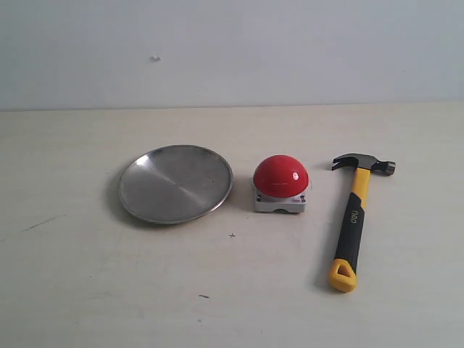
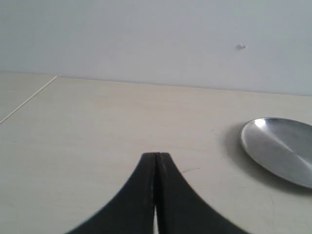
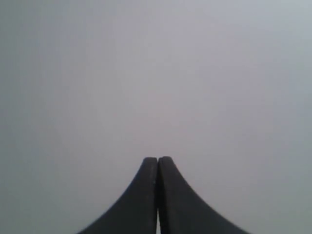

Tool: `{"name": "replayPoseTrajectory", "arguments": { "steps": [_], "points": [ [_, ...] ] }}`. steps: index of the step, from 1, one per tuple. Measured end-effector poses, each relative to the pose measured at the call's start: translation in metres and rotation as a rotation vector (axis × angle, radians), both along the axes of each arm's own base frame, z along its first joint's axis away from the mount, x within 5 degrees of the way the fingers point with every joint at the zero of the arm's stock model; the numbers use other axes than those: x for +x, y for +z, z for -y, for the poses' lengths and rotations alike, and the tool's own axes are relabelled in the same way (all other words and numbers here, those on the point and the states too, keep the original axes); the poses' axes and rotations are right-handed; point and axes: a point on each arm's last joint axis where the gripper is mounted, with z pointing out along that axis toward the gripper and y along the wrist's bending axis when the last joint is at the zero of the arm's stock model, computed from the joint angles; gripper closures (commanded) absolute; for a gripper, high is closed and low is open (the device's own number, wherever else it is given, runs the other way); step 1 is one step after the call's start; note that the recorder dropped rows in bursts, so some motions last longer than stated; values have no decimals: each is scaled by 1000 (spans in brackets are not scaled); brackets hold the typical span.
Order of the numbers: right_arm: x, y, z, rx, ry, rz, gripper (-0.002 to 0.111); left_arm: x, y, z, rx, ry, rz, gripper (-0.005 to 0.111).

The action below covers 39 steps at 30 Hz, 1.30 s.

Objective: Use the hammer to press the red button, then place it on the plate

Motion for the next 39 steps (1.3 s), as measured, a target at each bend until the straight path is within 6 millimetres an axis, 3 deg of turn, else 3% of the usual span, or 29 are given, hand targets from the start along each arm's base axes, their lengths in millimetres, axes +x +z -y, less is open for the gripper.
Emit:
{"name": "replayPoseTrajectory", "arguments": {
  "steps": [2,7,12,15,17,22,28,32,39],
  "points": [
    [34,15,-5,-18,19,-140,108,0,0,0,0,0,0,107],
    [141,16,-27,-61,132,-484,108,0,0,0,0,0,0,107],
    [233,-34,-48,-109,260,-785,108,0,0,0,0,0,0,107],
    [270,-65,-50,-177,311,-921,108,0,0,1,0,-9,0,107],
    [288,-85,-42,-188,310,-1008,108,0,0,1,0,-11,0,107],
    [309,-120,-3,-107,225,-1234,108,0,0,1,0,-13,0,107],
    [296,-156,21,-20,99,-1700,108,0,0,1,0,-13,0,107],
    [288,-170,14,29,98,-1850,108,0,0,1,0,-13,0,107],
    [296,-165,-22,99,103,-1812,108,0,0,1,0,-13,0,107]
  ]
}}
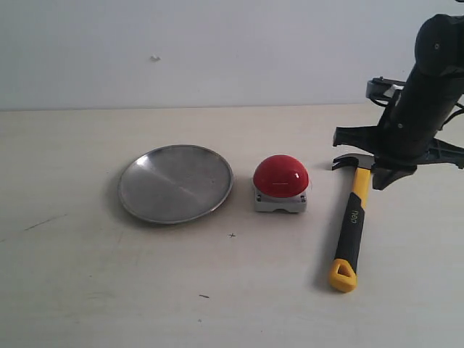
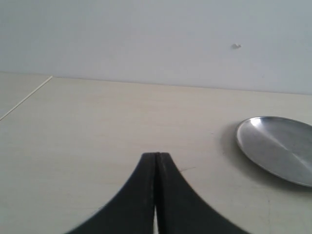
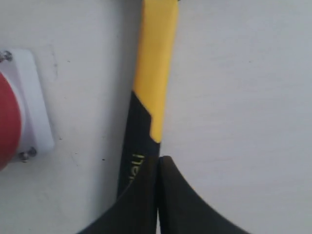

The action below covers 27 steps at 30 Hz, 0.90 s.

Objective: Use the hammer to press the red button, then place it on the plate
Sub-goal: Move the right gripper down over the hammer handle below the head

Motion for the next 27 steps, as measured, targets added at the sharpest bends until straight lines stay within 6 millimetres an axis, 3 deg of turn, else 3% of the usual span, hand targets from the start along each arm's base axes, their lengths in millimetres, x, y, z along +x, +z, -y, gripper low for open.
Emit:
{"name": "replayPoseTrajectory", "arguments": {
  "steps": [4,7,9,11,15,22,27],
  "points": [
    [11,4,-2,3,-23,-2,107,0,0,1,0,-25,0,107],
    [21,2,-2,-5,-47,-6,99,0,0,3,0,-46,0,107],
    [30,-7,-2,-5,-60,-19,86,0,0,3,0,-54,0,107],
    [37,-20,-2,-6,-63,-42,65,0,0,3,0,-54,0,107],
    [47,-32,0,-2,-101,-21,49,0,0,3,0,-54,0,107],
    [49,-31,25,-26,-162,4,50,0,0,3,0,-54,0,107],
    [52,-50,25,-21,-167,-24,50,0,0,3,0,-54,0,107]
  ]
}}
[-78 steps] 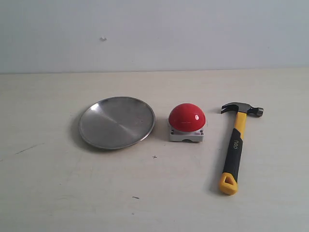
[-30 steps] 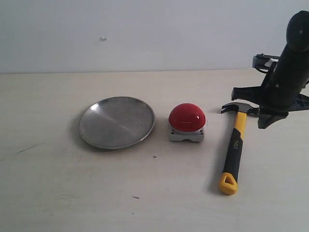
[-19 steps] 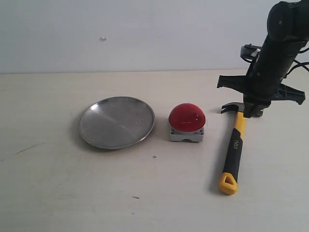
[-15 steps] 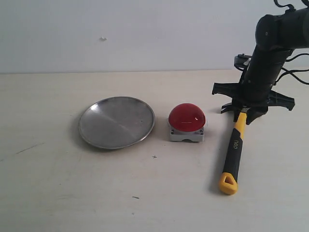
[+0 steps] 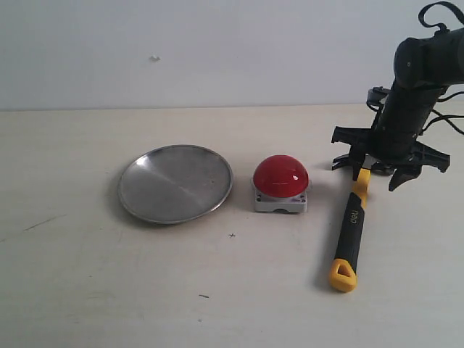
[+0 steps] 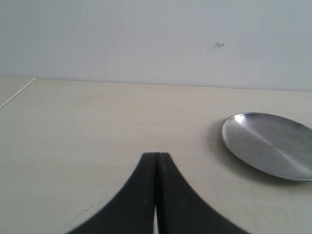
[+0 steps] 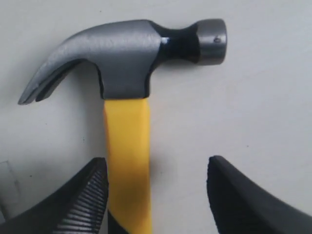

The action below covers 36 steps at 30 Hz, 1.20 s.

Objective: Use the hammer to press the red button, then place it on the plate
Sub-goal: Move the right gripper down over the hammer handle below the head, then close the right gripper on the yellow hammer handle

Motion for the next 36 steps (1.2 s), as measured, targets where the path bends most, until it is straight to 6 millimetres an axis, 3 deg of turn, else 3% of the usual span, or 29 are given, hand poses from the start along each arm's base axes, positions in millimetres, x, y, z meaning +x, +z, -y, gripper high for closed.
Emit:
{"name": "replayPoseTrajectory", "arguments": {
  "steps": [10,22,30,36],
  "points": [
    [8,-9,-1,18,-11,8,53,0,0,0,0,0,0,107],
    [16,6,-1,17,-7,5,53,0,0,0,0,0,0,107],
    [14,-23,-1,17,11,-96,54,0,0,0,0,0,0,107],
    [16,-23,-1,17,13,-79,59,0,0,0,0,0,0,107]
  ]
}}
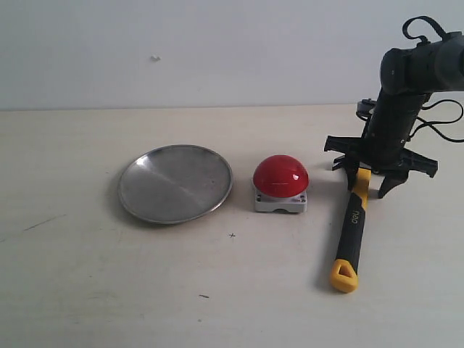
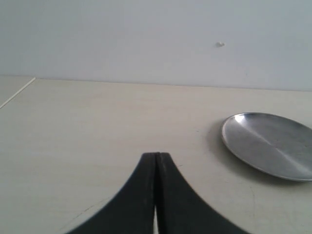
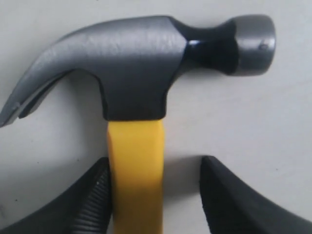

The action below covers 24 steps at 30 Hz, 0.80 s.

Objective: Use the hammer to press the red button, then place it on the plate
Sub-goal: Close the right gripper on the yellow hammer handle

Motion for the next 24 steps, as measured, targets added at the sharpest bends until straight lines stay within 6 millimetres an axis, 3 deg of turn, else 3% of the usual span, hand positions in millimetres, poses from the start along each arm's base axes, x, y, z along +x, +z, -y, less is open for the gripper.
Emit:
{"name": "replayPoseTrajectory", "arguments": {
  "steps": [3,6,11,24],
  "points": [
    [1,0,0,0,0,6,63,0,0,0,0,0,0,107],
    [1,0,0,4,-3,11,74,0,0,0,0,0,0,107],
    [2,0,0,3,7,19,109,0,0,0,0,0,0,107],
    [14,1,0,-10,45,157,108,0,0,0,0,0,0,107]
  ]
}}
